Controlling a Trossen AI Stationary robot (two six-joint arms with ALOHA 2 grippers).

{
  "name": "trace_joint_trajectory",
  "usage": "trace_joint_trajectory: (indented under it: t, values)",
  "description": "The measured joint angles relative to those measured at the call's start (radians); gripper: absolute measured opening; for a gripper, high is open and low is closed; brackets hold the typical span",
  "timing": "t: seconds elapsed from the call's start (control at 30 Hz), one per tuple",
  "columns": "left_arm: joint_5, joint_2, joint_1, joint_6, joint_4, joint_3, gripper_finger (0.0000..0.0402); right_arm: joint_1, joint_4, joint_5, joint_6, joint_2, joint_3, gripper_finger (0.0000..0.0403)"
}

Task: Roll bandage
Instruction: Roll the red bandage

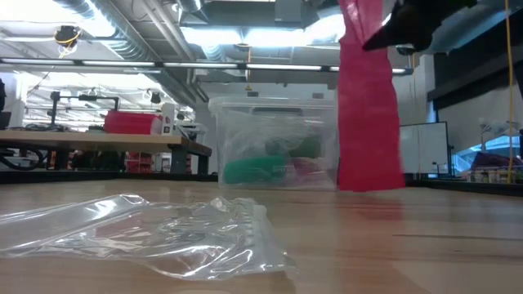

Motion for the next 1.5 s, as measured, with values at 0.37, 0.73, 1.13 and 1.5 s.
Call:
trace_joint_trajectory:
  t: [0.37,0.73,1.13,1.5]
  values:
    - [-0.282,-0.035,-0.016,0.111,0.15,0.0,0.0011,-0.031,0.11,-0.326,0.08,-0.001,0.0,0.0002]
    - [-0.366,-0.038,0.065,0.101,0.091,0.0,0.0011,-0.032,0.177,-0.578,0.356,-0.001,0.0,0.0079]
    - [-0.368,-0.038,0.067,0.106,0.085,0.0,0.0011,-0.031,0.11,-0.649,0.303,-0.015,0.181,0.0252]
    - [-0.369,-0.038,0.067,0.106,0.067,0.0,0.0011,-0.03,-0.182,-0.793,0.399,-0.015,0.215,0.0268]
